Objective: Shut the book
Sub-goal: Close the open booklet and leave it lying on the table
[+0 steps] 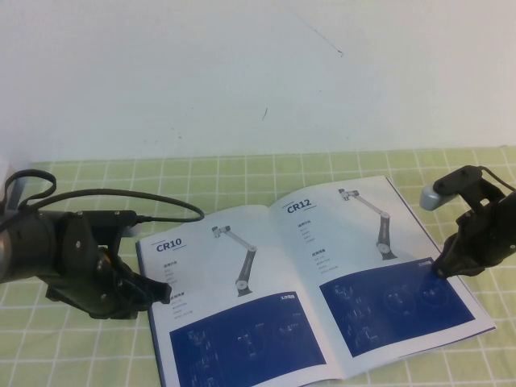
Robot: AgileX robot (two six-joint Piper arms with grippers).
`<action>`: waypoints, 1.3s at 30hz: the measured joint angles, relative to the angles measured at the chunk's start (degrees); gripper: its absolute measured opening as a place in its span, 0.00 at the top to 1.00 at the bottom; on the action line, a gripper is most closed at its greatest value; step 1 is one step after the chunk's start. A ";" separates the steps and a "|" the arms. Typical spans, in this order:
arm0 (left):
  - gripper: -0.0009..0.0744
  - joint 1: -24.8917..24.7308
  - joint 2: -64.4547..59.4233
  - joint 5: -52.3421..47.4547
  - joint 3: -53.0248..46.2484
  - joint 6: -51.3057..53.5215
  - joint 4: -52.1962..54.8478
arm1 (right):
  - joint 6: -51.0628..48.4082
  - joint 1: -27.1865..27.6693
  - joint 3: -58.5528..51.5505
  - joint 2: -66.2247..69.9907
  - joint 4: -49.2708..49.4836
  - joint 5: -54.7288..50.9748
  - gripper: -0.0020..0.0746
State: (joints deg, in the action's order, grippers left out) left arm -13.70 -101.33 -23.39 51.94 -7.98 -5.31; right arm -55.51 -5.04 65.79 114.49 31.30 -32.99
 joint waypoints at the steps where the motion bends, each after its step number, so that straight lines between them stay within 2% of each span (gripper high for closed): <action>1: 0.99 0.00 0.00 0.21 0.03 0.00 -0.27 | 0.00 0.00 0.00 0.00 0.00 0.00 0.98; 7: 0.99 0.00 -0.38 0.40 0.78 0.84 -1.56 | 0.09 0.00 0.00 0.00 0.00 0.00 0.98; 21: 0.99 -0.26 -1.16 -6.24 5.11 1.48 -2.03 | 0.26 0.00 0.02 -1.59 0.00 2.29 0.98; 30: 0.99 -4.75 -2.10 -5.82 5.11 2.92 -2.20 | 0.48 0.00 0.25 0.48 0.88 0.75 0.98; 34: 0.99 -4.95 -2.20 -6.08 5.11 2.28 0.07 | 0.48 0.19 0.59 0.84 0.76 -0.19 0.98; 39: 0.99 -4.95 -2.20 -8.32 5.14 -3.56 5.88 | 0.48 0.19 0.62 0.94 0.66 -0.33 0.98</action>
State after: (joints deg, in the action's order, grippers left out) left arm -18.66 -103.53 -31.71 57.08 -11.54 0.58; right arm -55.03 -4.85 66.41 115.43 31.95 -33.31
